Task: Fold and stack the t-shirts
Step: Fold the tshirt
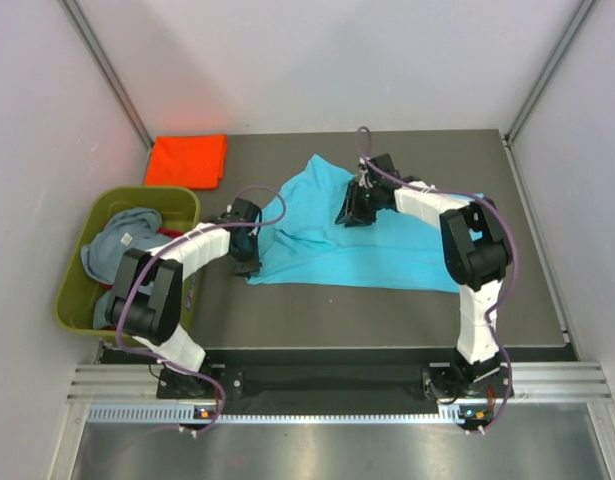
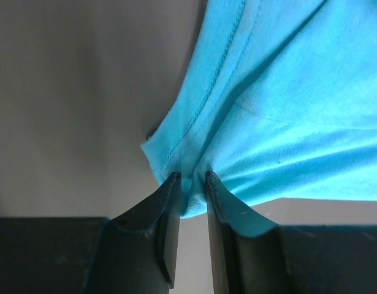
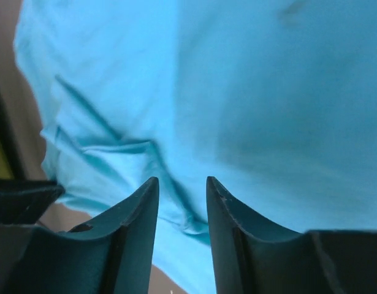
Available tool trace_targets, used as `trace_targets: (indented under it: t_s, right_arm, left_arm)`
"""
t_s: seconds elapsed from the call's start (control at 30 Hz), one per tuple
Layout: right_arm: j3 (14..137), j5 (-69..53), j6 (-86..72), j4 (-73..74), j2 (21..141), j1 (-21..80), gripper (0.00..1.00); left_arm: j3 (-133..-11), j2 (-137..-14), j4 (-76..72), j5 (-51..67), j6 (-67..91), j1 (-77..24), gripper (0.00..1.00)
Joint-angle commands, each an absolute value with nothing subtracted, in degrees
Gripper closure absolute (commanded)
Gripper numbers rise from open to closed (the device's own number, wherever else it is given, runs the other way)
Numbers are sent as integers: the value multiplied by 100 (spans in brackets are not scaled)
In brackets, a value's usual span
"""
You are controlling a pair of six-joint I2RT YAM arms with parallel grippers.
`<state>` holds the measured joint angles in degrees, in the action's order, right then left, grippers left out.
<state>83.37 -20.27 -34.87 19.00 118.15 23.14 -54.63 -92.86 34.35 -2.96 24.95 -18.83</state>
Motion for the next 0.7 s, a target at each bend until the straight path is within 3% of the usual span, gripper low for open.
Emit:
trace_targets:
  t_s: [0.0, 0.07, 0.23, 0.67]
  right_arm:
    - [9059, -2873, -2428, 2056, 11689, 2724, 62]
    - [9315, -3223, -1963, 2425, 11996, 2768, 58]
    - [9659, -3831, -1802, 2461, 12558, 2821, 60]
    - [9405, -2778, -1749, 2575, 12437, 2865, 59]
  left_arm:
    - [-5642, -8948, 3727, -194, 2391, -1846, 71]
    - [-5678, -8895, 3700, -54, 2391, -1846, 69]
    - [-5774, -9000, 3683, 211, 2364, -1846, 69]
    - [-5836, -9062, 3814, 44, 2250, -1846, 69]
